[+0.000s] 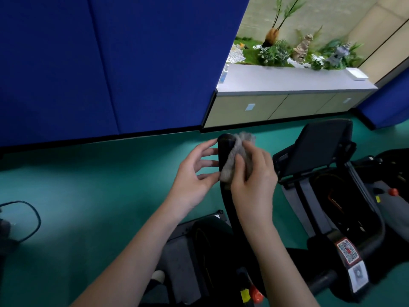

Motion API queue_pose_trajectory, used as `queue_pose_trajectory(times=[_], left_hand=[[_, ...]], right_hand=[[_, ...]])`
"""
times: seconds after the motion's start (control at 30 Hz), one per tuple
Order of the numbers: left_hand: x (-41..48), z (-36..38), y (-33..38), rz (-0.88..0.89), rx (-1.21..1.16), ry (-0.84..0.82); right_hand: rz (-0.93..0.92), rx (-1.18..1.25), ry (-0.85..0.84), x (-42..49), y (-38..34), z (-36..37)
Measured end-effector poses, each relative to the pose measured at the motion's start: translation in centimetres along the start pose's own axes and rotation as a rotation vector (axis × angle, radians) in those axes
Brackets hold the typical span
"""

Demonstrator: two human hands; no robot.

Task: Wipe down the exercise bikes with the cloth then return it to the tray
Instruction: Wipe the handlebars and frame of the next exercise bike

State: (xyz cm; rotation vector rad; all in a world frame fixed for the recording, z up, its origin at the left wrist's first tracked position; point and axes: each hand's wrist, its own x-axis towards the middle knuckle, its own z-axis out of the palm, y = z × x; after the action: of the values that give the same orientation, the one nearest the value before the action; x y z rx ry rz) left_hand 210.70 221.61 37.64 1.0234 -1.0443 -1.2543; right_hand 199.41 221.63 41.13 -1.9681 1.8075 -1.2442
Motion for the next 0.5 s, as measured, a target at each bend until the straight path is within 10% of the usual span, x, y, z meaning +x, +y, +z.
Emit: queue_pose_trajectory(times=[0.27, 0.5], left_hand=[[0.2, -0.3, -0.1, -0.005, -0.030, -0.029], [0.5, -0.6, -0.6, 0.007, -0.009, -0.017]], right_hand=[[0.066, 0.120, 0.050, 2.3, -0.1, 0.9], [0.562, 0.644, -0.281, 5.1, 1.0, 1.6]])
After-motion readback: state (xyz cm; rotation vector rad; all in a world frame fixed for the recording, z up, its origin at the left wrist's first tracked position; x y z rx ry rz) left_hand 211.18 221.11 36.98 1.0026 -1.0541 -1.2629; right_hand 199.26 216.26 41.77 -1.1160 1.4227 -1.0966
